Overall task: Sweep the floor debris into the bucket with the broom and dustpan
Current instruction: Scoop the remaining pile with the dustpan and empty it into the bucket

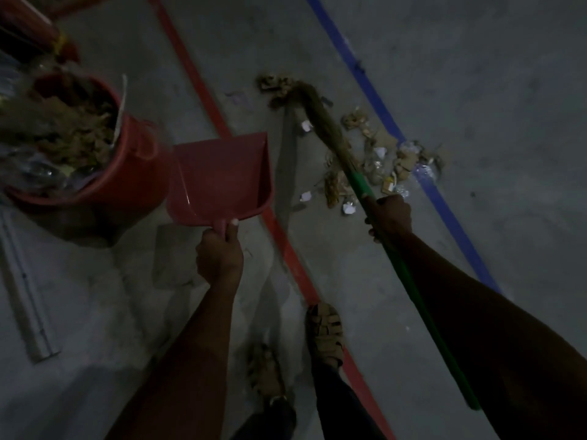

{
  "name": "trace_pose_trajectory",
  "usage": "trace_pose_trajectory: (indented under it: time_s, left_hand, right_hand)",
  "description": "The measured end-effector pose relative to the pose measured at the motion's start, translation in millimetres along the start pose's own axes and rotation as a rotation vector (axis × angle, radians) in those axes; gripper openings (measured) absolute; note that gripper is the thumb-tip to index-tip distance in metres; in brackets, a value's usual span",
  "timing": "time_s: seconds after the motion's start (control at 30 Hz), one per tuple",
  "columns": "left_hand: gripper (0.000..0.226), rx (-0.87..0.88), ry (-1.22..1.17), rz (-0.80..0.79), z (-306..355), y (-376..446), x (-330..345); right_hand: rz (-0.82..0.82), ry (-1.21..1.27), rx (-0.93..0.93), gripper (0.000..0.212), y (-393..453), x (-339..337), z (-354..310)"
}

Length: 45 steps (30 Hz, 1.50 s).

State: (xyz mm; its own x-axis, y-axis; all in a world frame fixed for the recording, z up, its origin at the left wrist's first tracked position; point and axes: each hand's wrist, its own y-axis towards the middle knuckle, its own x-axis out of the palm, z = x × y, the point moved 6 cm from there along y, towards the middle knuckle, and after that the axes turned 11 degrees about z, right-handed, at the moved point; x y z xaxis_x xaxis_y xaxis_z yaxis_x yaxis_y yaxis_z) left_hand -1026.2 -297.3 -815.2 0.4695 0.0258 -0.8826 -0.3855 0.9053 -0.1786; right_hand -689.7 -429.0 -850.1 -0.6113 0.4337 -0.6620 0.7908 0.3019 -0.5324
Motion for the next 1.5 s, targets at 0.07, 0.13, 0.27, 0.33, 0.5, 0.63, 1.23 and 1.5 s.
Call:
trace_pose_trajectory:
  time_s: [0.07, 0.13, 0.27, 0.33, 0.5, 0.63, 1.23, 1.5]
  left_hand:
    - [0.059, 0.009, -0.019, -0.007, 11, 4, 2]
    - [0.061, 0.021, -0.025, -0.019, 21, 11, 2]
    - [0.062, 0.062, -0.008, -0.028, 43, 40, 0]
    - [0.060, 0.091, -0.016, -0.021, 55, 64, 2]
    - [0.055, 0.149, 0.027, 0.015, 75, 130, 5]
    - [0.057, 0.221, 0.071, 0.051, 83, 184, 3]
    - [0.054, 0.338, 0.244, 0.019, 135, 303, 14]
    - [0.055, 0.391, 0.351, -0.053, 117, 246, 6]
  right_hand:
    - [0.000, 0.016, -0.024, 0.049, -1, -11, -1]
    - [0.011, 0.025, -0.054, 0.048, -2, -16, -6]
    - [0.026, 0.055, -0.120, 0.046, -1, -5, -37]
    - [0.025, 0.053, -0.142, 0.049, 9, 13, -60]
    - [0.031, 0.040, -0.180, 0.058, 39, 73, -122]
    - [-0.102, 0.116, -0.076, 0.049, 53, 147, -167]
    - [-0.061, 0.082, 0.332, 0.037, 71, 256, -174]
    - [0.125, 0.193, 0.468, 0.034, 57, 169, -92]
